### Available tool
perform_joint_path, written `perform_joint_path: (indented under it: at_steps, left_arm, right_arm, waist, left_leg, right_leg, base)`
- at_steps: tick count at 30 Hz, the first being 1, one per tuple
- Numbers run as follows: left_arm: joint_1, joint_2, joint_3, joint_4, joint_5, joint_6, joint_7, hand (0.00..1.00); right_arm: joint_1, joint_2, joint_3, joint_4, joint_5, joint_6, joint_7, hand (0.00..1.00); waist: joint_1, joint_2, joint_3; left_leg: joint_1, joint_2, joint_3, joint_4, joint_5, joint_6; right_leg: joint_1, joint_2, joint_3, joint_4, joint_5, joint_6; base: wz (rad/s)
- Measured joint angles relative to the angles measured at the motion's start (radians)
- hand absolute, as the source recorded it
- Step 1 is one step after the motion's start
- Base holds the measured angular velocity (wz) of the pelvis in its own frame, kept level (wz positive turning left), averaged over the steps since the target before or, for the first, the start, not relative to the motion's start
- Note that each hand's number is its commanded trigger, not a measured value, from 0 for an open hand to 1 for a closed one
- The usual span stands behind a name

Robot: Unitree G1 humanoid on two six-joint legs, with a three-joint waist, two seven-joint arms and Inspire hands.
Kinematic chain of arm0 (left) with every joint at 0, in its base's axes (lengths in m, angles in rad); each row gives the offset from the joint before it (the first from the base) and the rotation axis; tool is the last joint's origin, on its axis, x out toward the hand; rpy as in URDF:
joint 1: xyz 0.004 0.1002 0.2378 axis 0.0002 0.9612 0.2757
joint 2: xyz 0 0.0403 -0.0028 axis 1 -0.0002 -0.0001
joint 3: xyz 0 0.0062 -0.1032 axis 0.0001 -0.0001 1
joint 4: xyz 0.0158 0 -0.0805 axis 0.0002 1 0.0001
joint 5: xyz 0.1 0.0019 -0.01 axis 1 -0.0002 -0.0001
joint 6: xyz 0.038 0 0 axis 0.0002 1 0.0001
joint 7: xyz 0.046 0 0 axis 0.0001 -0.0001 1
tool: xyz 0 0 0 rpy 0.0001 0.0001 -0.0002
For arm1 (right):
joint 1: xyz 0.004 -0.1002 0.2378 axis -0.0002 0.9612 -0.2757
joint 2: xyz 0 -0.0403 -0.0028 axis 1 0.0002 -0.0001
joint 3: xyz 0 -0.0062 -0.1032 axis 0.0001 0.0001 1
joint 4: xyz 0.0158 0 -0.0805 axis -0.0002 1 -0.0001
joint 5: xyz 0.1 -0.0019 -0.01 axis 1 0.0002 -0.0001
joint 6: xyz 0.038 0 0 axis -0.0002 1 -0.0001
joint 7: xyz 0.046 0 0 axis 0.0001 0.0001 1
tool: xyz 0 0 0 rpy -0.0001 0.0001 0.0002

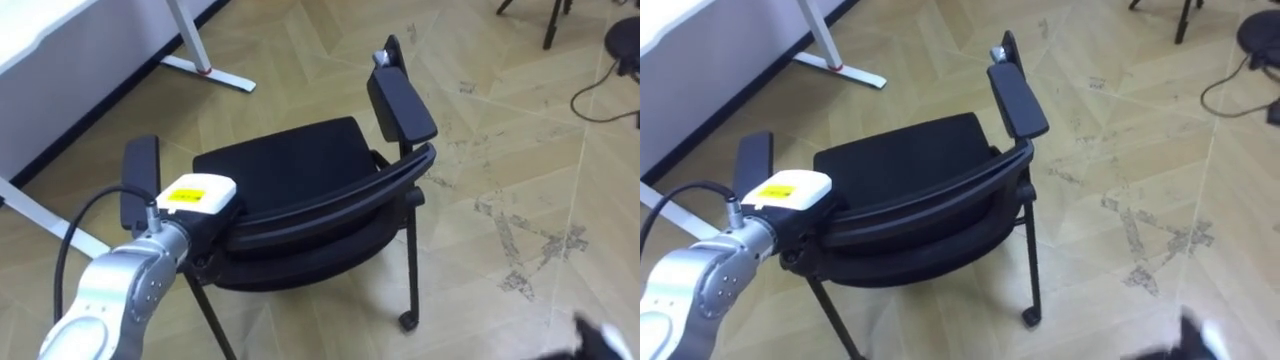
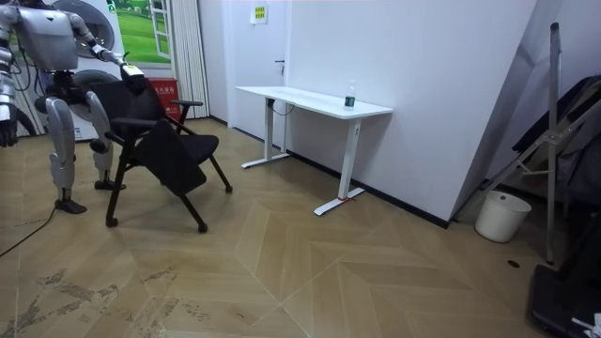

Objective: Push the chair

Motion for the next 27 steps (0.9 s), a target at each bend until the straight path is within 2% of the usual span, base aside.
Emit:
perform_joint_path:
  at_steps: [2,4,6,10,13,16,18,21,24,27]
  left_arm:
    - [-0.009,0.009,0.0,0.0,0.002,-0.019,0.0,1.0]
    - [-0.01,0.012,0.0,0.0,0.004,-0.034,0.006,1.0]
    - [-0.01,0.018,0.0,-0.001,0.001,-0.043,0.008,1.0]
    - [-0.011,0.025,0.0,0.001,-0.026,-0.069,0.026,1.0]
    - [-0.01,0.056,0.0,0.001,-0.062,-0.093,0.03,1.0]
    - [-0.011,0.062,0.002,0.002,-0.057,-0.119,0.042,1.0]
    - [-0.011,0.063,0.001,0.008,-0.057,-0.134,0.045,1.0]
    - [-0.011,0.065,0.001,0.017,-0.062,-0.149,0.051,1.0]
    - [-0.011,0.082,0.0,0.022,-0.082,-0.164,0.075,1.0]
    - [-0.031,0.095,-0.005,0.031,-0.1,-0.178,0.091,1.0]
  right_arm:
    - [-0.003,-0.026,0.004,-0.128,-0.158,0.001,0.0,0.0]
    - [-0.002,-0.038,0.006,-0.237,-0.255,0.001,0.003,0.0]
    - [-0.002,-0.047,0.029,-0.339,-0.297,0.001,0.004,0.0]
    - [-0.024,-0.064,0.115,-0.467,-0.374,0.0,0.019,0.0]
    - [-0.022,-0.068,0.181,-0.555,-0.39,-0.003,0.05,0.0]
    - [-0.021,-0.069,0.202,-0.688,-0.428,-0.002,0.082,0.0]
    - [-0.024,-0.07,0.218,-0.767,-0.429,-0.016,0.09,0.0]
    - [-0.026,-0.07,0.245,-0.808,-0.426,-0.036,0.09,0.0]
    - [-0.027,-0.072,0.287,-0.842,-0.418,-0.036,0.107,0.0]
    - [-0.028,-0.114,0.335,-0.891,-0.417,-0.037,0.152,0.0]
  waist:
    - [0.016,-0.017,-0.0006]
    - [0.027,-0.017,-0.0012]
    - [0.034,-0.017,-0.0014]
    - [0.072,-0.017,-0.0011]
    - [0.079,-0.016,-0.0007]
    - [0.101,-0.01,0.0012]
    - [0.102,-0.014,0.0035]
    - [0.105,-0.016,0.0056]
    - [0.112,-0.017,0.0065]
    - [0.122,-0.021,0.0085]
  left_leg:
    - [-0.005,0.002,0.001,0.012,-0.002,0.0]
    - [-0.011,0.005,0.005,0.024,-0.009,0.001]
    - [-0.011,0.005,0.006,0.024,-0.009,0.001]
    - [-0.009,0.008,0.019,0.023,-0.009,0.001]
    - [-0.01,0.012,0.02,0.023,-0.009,0.001]
    - [-0.01,0.013,0.031,0.02,-0.009,0.001]
    - [0.003,0.013,0.031,0.014,-0.009,0.001]
    - [0.02,0.013,0.03,0.004,-0.009,0.001]
    - [0.017,0.013,0.032,-0.008,-0.009,0.001]
    - [0.007,0.013,0.03,-0.013,-0.009,0.001]
  right_leg:
    - [0.0,0.001,0.0,0.0,0.0,0.0]
    - [-0.003,0.002,0.002,0.002,0.0,0.0]
    - [-0.008,0.002,0.003,0.01,0.0,0.0]
    - [-0.018,0.002,0.016,0.017,0.0,0.0]
    - [-0.019,0.006,0.015,0.017,0.0,0.0]
    - [-0.027,0.006,0.021,0.018,0.0,0.0]
    - [-0.013,0.006,0.017,0.015,0.0,0.0]
    - [0.003,0.006,0.013,0.014,0.0,0.0]
    - [-0.008,0.007,0.011,0.012,0.0,0.0]
    - [-0.02,0.007,0.006,0.013,0.0,0.0]
  base:
    - [0.0]
    - [-0.02]
    - [-0.05]
    - [-0.1]
    - [-0.03]
    - [-0.11]
    - [0.03]
    - [0.03]
    - [-0.01]
    - [0.0]
